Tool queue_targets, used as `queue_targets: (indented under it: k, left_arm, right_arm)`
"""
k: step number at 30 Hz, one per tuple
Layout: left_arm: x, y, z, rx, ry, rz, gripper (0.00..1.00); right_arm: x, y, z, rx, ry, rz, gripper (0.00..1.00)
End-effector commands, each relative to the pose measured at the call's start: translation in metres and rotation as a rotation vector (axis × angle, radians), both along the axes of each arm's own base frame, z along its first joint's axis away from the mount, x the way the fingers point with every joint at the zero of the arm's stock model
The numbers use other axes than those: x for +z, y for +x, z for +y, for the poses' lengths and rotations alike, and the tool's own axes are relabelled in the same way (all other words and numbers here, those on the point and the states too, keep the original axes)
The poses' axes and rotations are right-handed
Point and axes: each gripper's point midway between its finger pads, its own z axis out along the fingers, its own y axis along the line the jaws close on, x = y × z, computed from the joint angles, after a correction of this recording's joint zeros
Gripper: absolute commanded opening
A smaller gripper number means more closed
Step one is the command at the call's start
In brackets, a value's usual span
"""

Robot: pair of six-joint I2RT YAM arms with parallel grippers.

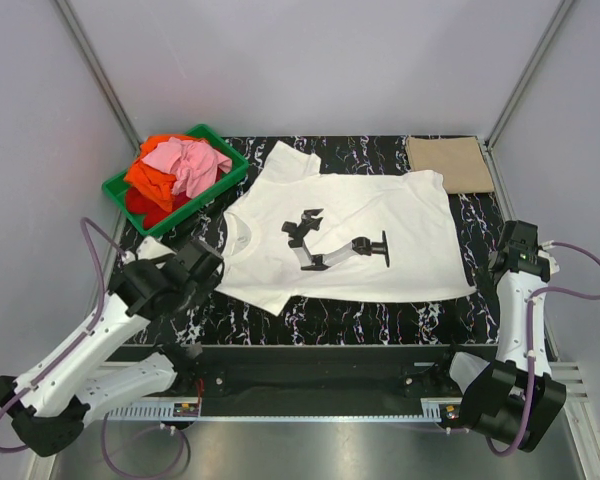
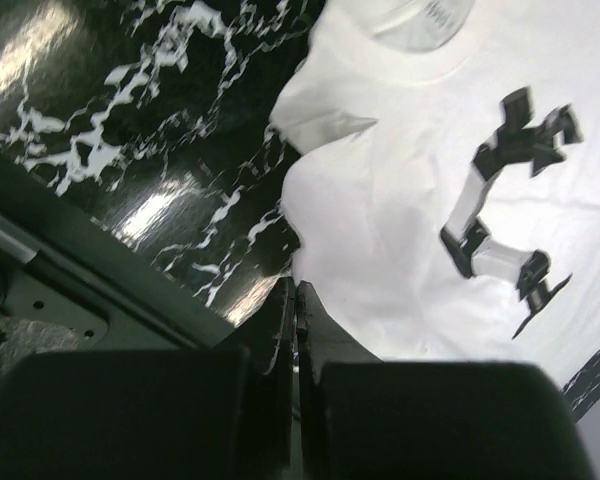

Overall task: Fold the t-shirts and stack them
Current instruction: Fold the tshirt

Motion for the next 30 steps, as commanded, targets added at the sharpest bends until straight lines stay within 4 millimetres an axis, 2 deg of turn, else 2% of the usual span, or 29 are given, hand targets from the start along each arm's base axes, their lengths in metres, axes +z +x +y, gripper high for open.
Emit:
queue_targets:
  k: [1,3,6,11,13,19,20,22,23,24,27,30]
  left_arm:
    - [0.029,0.020,0.025,0.028,0.182,-0.082,0.00]
    - [0.031,0.028,0.027,0.037,0.232,-0.094,0.00]
    - [0.024,0.041,0.020,0.035,0.289,-0.070,0.00]
    - [0.027,0.064,0.019,0.020,0.384,-0.110,0.00]
    - [0.028,0.080,0.013,-0.013,0.421,-0.112,0.00]
    - [0.019,0.121,0.011,-0.043,0.459,-0.065,0.00]
    - [0.017,0.126,0.017,-0.024,0.459,-0.055,0.00]
    - [0.008,0.140,0.013,-0.060,0.447,-0.037,0.00]
    - [0.004,0.145,0.019,-0.046,0.441,-0.020,0.00]
    - [0.003,0.152,0.020,-0.058,0.440,-0.020,0.00]
    - [-0.013,0.167,0.021,-0.065,0.431,0.024,0.00]
    - [-0.023,0.178,0.020,-0.081,0.430,0.045,0.00]
  right_arm:
    - [0.009,0.012,-0.004,0.004,-0.012,-0.055,0.00]
    - [0.008,0.025,0.006,0.064,0.034,-0.106,0.00]
    - [0.001,0.032,0.011,0.098,0.054,-0.133,0.00]
    - [0.000,0.037,-0.003,0.094,0.007,-0.085,0.00]
    - [0.003,0.044,-0.008,0.103,-0.010,-0.085,0.00]
    - [-0.005,0.067,-0.022,0.106,-0.017,-0.047,0.00]
    - [-0.010,0.070,-0.022,0.112,-0.009,-0.033,0.00]
    - [-0.004,0.087,-0.024,0.144,-0.007,-0.071,0.00]
    - [-0.008,0.093,-0.023,0.166,0.008,-0.072,0.00]
    - [-0.003,0.106,-0.022,0.204,0.011,-0.111,0.00]
    - [-0.002,0.130,-0.013,0.303,0.052,-0.168,0.00]
    - [-0.008,0.144,-0.007,0.368,0.075,-0.191,0.00]
